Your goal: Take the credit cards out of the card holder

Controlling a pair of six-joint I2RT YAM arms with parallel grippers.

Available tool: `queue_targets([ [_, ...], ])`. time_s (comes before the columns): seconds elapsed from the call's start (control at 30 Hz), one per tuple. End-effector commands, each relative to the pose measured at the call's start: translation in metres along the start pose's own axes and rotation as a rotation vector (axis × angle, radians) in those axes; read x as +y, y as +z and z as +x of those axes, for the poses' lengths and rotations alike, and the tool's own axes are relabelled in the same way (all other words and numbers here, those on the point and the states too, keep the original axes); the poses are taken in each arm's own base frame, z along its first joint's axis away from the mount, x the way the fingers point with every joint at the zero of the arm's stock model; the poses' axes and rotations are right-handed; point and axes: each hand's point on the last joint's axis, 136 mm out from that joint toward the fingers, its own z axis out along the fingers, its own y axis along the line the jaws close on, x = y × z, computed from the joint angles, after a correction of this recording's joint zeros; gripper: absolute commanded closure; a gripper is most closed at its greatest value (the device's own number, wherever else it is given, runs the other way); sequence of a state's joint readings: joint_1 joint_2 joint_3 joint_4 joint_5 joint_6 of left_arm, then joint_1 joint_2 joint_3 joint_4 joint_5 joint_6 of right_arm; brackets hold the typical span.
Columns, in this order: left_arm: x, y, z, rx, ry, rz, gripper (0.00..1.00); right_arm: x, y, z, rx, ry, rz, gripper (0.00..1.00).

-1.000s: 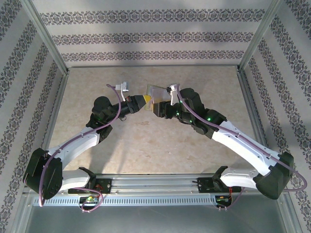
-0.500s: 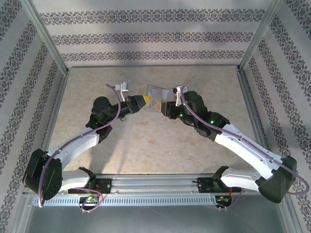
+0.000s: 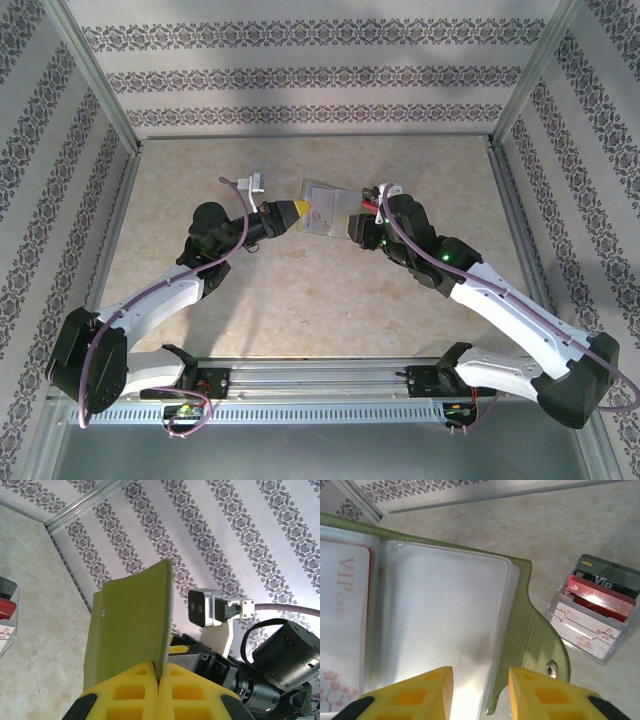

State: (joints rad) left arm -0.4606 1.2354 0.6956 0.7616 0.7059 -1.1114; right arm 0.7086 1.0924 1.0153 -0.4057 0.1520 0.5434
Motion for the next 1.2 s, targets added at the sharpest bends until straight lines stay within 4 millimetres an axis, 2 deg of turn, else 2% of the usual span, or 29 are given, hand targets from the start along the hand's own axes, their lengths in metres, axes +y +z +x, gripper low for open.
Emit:
queue_targets([
  [0.0,-0.006,-0.002,-0.001,-0.005,0.032,0.035,1.00,-0.012,-0.012,-0.005,-0.019,0.012,0.050,0.64],
  [0.13,0.000,-0.002,0.002,0.002,0.025,0.023,1.00,-0.005,-0.028,-0.016,-0.048,0.009,0.015,0.62],
  [0.3,0.005,-0.001,0.005,0.009,0.017,0.022,1.00,0.021,-0.043,-0.026,-0.078,-0.019,-0.075,0.60],
  [0.37,0.007,-0.001,0.006,0.012,0.014,0.022,1.00,0.037,-0.045,-0.029,-0.081,-0.025,-0.144,0.58],
  [0.47,0.014,0.000,0.010,0.024,0.001,0.015,1.00,0.047,-0.039,-0.027,-0.060,-0.013,-0.192,0.57],
  [0.7,0.047,0.003,0.026,0.037,-0.088,0.003,1.00,0.025,-0.020,-0.010,0.012,0.034,-0.100,0.57],
  [0.8,0.067,0.006,0.039,0.064,-0.126,-0.023,1.00,0.015,-0.014,-0.002,0.040,0.042,-0.059,0.57],
  [1.0,0.096,0.018,0.069,0.096,-0.211,-0.001,1.00,-0.005,0.008,0.030,0.133,0.084,-0.003,0.58],
  [1.17,0.133,0.020,0.094,0.103,-0.287,-0.041,1.00,-0.017,0.027,0.057,0.210,0.125,0.026,0.59],
])
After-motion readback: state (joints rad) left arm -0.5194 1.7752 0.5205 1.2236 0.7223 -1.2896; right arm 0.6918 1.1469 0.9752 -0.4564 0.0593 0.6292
